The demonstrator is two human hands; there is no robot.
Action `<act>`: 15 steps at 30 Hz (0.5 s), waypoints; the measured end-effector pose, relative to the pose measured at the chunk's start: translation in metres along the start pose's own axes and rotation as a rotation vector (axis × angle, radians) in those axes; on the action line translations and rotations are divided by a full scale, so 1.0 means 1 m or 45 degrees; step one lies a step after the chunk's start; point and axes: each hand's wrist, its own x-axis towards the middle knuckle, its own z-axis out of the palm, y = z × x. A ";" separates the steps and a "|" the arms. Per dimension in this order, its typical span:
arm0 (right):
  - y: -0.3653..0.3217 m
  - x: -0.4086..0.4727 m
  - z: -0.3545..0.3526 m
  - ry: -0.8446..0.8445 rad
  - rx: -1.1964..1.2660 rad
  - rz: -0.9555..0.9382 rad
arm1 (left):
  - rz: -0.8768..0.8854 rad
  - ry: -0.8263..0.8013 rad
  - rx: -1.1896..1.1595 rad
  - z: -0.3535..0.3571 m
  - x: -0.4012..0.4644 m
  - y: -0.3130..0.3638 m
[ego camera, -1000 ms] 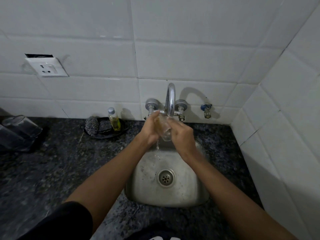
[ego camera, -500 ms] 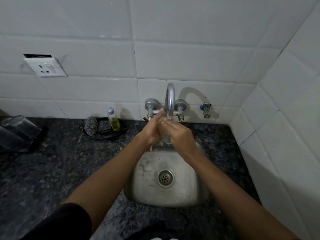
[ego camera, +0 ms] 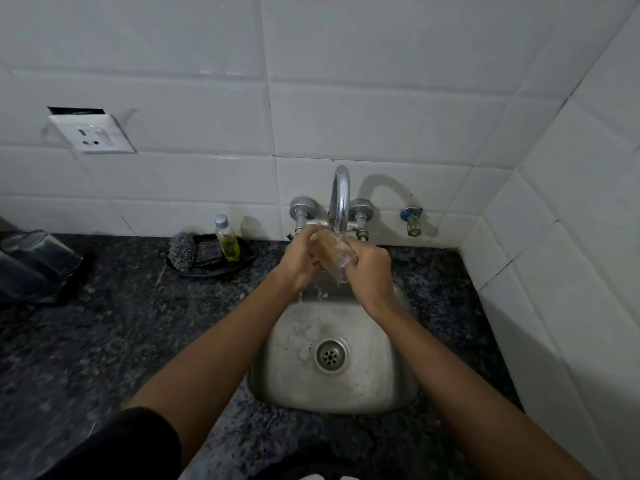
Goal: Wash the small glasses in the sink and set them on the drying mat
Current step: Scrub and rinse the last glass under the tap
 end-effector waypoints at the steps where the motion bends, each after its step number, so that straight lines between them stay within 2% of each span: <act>1: 0.001 0.001 -0.001 -0.008 -0.063 -0.025 | 0.002 -0.064 -0.023 0.002 -0.003 0.001; 3: 0.003 -0.001 -0.002 -0.039 -0.301 -0.278 | -0.050 -0.149 -0.022 0.007 -0.004 0.003; 5: 0.004 -0.005 -0.001 -0.060 -0.437 -0.511 | -0.106 -0.078 0.113 0.011 -0.003 0.003; 6: 0.004 -0.006 0.000 -0.055 -0.388 -0.500 | -0.092 -0.018 0.155 0.010 0.000 0.002; 8: -0.003 -0.006 -0.001 -0.013 -0.172 -0.228 | -0.034 0.034 0.133 0.004 0.006 0.000; 11: -0.003 0.000 0.001 -0.112 0.011 0.231 | 0.003 -0.036 -0.069 -0.001 0.005 0.000; 15: 0.003 0.004 -0.012 -0.649 0.453 0.527 | 0.108 -0.009 -0.153 -0.006 0.003 -0.001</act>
